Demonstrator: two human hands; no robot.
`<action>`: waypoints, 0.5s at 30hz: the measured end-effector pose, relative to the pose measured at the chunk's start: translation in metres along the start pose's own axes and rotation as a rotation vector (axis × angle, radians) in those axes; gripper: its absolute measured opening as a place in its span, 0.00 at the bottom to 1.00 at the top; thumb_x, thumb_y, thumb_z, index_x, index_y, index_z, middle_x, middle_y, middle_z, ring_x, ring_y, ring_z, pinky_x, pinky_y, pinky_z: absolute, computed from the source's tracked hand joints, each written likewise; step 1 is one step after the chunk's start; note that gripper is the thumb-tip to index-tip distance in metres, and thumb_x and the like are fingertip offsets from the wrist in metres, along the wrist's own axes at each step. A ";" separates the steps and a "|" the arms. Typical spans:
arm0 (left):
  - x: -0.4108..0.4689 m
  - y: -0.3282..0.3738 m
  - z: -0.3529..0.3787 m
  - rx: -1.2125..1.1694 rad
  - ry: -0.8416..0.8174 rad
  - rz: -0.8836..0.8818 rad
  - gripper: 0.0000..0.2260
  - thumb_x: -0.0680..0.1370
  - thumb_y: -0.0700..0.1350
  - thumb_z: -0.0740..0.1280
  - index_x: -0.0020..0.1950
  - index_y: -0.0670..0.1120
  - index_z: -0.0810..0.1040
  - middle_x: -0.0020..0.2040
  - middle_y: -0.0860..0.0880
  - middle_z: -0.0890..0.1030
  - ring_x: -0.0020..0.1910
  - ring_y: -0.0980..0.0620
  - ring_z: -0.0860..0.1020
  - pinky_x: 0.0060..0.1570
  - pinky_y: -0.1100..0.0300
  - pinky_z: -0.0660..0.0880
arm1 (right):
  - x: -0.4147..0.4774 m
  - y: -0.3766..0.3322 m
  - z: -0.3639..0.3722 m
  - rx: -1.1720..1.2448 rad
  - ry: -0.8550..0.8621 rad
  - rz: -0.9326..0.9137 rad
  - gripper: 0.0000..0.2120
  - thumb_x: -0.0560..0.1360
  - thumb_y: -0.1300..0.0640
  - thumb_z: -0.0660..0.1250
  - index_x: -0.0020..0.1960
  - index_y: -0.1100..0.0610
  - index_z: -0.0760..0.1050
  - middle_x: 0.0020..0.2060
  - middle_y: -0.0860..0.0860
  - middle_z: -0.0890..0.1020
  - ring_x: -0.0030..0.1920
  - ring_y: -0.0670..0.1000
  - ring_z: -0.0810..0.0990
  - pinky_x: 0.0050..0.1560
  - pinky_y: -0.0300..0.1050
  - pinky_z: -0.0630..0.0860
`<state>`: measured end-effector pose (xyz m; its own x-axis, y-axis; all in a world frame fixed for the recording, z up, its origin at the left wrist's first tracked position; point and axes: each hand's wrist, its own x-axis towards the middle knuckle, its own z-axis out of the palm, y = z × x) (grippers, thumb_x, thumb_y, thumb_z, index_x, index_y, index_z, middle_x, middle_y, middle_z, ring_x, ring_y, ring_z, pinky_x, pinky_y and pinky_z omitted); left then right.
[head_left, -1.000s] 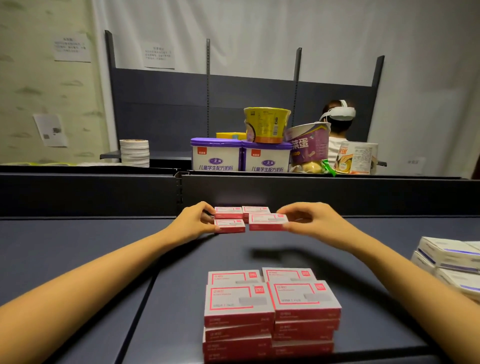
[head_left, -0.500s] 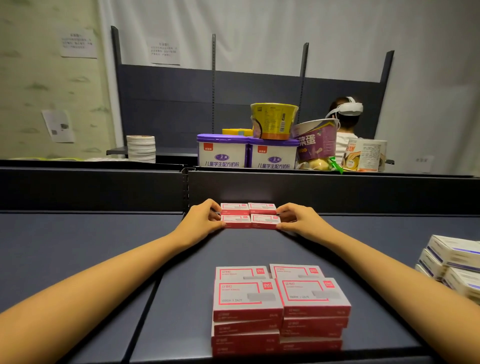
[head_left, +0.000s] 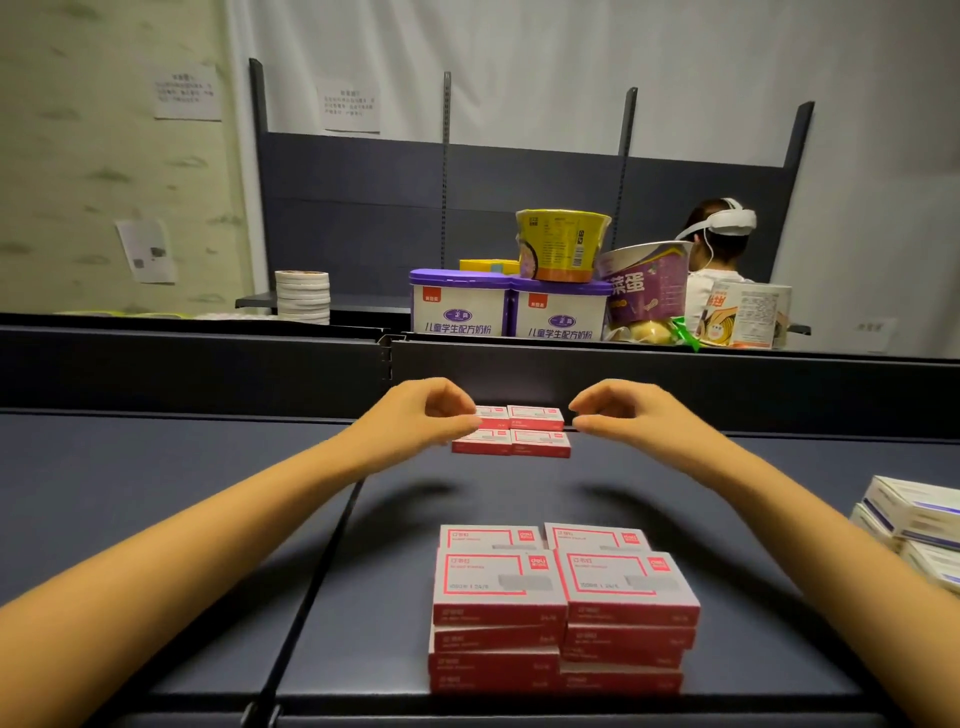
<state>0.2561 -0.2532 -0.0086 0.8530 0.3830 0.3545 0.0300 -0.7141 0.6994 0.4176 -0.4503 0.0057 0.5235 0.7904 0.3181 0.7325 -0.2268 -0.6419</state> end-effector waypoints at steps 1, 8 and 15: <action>-0.014 0.012 -0.005 -0.040 -0.047 0.016 0.05 0.74 0.48 0.69 0.49 0.50 0.78 0.44 0.54 0.81 0.41 0.56 0.80 0.40 0.67 0.76 | -0.015 -0.010 -0.006 0.050 -0.044 -0.016 0.10 0.71 0.50 0.69 0.52 0.50 0.77 0.49 0.47 0.81 0.51 0.47 0.80 0.49 0.37 0.75; -0.103 0.038 -0.021 -0.042 -0.358 0.043 0.18 0.64 0.64 0.68 0.49 0.58 0.77 0.49 0.52 0.82 0.48 0.50 0.81 0.50 0.55 0.79 | -0.103 -0.028 -0.025 0.046 -0.375 -0.105 0.25 0.59 0.30 0.68 0.51 0.41 0.77 0.49 0.43 0.81 0.47 0.46 0.80 0.47 0.43 0.78; -0.123 0.038 -0.024 0.094 -0.400 0.047 0.21 0.63 0.65 0.71 0.52 0.63 0.72 0.52 0.62 0.78 0.48 0.56 0.77 0.48 0.64 0.77 | -0.120 -0.022 -0.026 -0.031 -0.475 -0.083 0.29 0.57 0.29 0.69 0.55 0.33 0.68 0.55 0.36 0.77 0.55 0.43 0.75 0.49 0.34 0.76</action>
<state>0.1396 -0.3135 -0.0104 0.9893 0.1041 0.1021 0.0182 -0.7828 0.6220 0.3500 -0.5552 0.0000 0.2116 0.9773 0.0089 0.7795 -0.1632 -0.6048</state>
